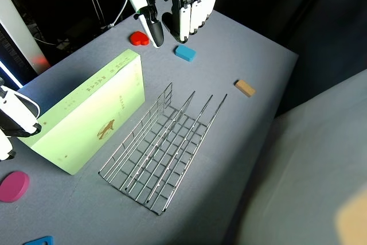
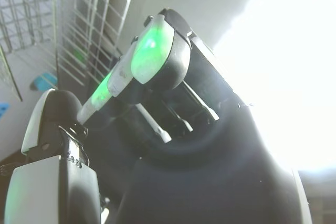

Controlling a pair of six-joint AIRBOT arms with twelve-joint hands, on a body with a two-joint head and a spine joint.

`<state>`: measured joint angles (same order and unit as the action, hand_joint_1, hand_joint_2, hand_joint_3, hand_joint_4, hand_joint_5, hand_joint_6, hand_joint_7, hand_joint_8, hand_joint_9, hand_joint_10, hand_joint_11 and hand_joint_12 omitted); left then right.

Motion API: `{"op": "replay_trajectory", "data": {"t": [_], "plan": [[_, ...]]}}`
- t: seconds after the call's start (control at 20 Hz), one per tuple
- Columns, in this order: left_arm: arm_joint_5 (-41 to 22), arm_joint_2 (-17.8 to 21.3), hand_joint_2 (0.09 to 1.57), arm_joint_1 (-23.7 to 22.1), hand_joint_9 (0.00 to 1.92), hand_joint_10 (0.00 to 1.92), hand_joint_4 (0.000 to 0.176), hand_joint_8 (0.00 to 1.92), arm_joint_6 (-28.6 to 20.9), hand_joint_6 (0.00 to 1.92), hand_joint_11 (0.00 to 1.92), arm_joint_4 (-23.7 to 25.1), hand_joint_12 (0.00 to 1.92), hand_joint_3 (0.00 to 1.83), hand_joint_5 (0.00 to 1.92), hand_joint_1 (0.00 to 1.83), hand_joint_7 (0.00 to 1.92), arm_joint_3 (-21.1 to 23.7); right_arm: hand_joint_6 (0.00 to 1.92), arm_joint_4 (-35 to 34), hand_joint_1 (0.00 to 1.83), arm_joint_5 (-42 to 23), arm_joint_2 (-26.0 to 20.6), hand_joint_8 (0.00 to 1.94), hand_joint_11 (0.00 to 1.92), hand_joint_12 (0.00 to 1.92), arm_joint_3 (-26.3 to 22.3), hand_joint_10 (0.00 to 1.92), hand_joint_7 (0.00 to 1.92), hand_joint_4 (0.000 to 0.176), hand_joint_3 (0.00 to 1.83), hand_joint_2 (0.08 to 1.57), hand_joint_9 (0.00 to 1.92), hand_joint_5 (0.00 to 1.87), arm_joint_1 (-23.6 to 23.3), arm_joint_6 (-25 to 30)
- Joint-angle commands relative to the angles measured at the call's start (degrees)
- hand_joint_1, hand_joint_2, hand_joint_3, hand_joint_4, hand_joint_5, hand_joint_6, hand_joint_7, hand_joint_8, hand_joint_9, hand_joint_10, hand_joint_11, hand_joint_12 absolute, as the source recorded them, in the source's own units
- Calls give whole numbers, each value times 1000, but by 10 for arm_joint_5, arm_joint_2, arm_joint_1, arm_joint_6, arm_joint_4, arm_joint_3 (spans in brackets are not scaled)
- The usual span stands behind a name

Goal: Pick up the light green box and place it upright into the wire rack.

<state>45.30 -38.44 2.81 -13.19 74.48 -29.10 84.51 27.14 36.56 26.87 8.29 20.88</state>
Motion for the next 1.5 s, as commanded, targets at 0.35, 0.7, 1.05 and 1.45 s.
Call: {"op": "replay_trajectory", "data": {"t": [0.35,0.7,1.05,1.45], "plan": [[-8,0,1103,-3,221,8,112,5,13,6,0,45,715,5,327,268,202,-1,1,19,239,6,8,1,0,492,-3,1,52,58,4,1016,38,157,-18,0],[-9,9,1119,-3,224,3,113,2,49,0,0,45,688,6,323,251,206,-13,0,-98,527,58,72,0,0,456,-3,0,63,41,0,950,36,132,-61,-76],[-49,61,1104,-3,231,3,112,3,103,5,0,45,720,0,349,264,217,-31,6,-149,818,166,192,0,0,422,-2,0,57,39,0,921,15,131,-70,-140],[-42,67,1098,-8,237,1,111,1,224,0,0,24,743,0,346,284,229,-37,2,-235,818,201,284,3,0,373,30,3,39,40,0,913,4,128,-90,-121]]}}
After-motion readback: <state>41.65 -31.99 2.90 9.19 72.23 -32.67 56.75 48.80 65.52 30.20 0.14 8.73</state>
